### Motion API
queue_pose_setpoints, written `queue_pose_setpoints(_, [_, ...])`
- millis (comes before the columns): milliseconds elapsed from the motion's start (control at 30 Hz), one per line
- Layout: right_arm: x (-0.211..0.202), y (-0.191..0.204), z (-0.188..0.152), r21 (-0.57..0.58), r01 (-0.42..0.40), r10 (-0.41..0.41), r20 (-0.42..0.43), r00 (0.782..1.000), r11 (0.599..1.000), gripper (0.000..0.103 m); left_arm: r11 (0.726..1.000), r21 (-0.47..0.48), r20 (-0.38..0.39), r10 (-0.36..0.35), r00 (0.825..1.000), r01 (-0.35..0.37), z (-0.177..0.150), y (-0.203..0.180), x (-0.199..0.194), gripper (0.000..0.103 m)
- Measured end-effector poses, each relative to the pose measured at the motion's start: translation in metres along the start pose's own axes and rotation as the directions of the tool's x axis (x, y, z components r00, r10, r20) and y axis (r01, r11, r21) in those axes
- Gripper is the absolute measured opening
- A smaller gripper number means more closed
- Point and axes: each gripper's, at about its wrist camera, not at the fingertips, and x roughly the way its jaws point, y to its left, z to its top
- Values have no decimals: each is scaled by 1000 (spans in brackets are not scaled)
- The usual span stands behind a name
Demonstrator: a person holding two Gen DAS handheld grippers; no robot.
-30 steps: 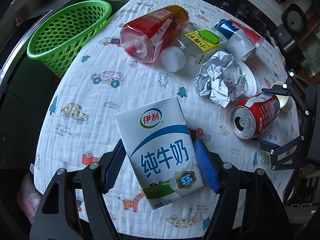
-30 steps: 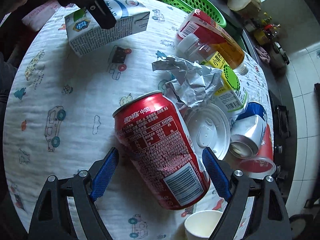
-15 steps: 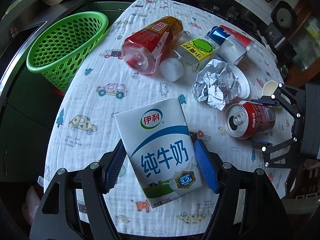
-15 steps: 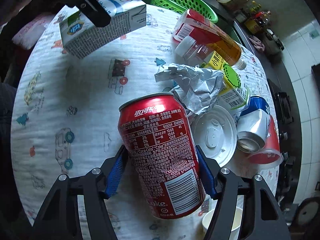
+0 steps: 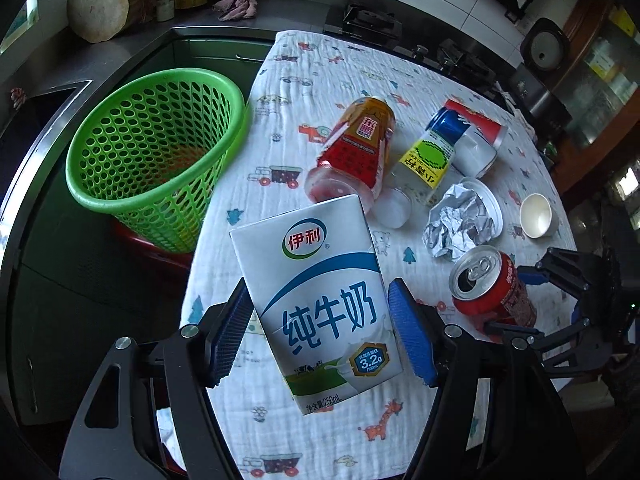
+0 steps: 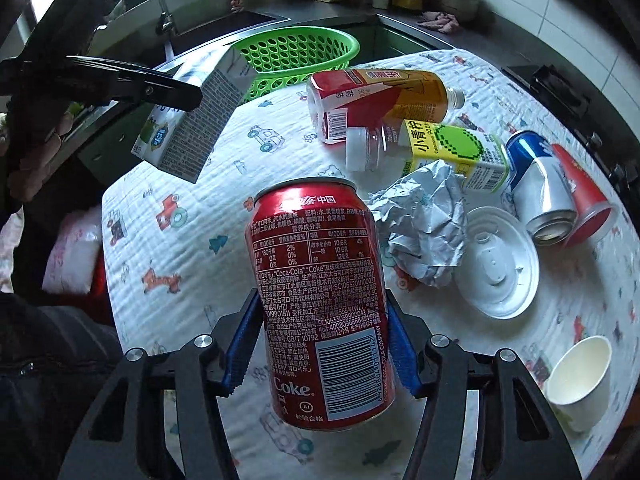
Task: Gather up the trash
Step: 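Carry the carton and can over the green basket and open both tools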
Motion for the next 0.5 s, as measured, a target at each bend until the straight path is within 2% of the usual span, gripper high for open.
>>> queue_pose_setpoints(133, [5, 7, 9, 98, -42, 39, 30, 999, 994, 56, 1000, 7, 27, -14, 1000, 14, 13, 21, -9, 68])
queue_pose_setpoints(267, [-1, 16, 27, 146, -65, 53, 86, 995, 987, 56, 1000, 9, 63, -13, 998, 12, 31, 43, -18, 68])
queue_pose_setpoints(500, [-21, 16, 98, 228, -131, 71, 255, 964, 965, 56, 998, -36, 143, 60, 988, -55, 81, 107, -30, 68])
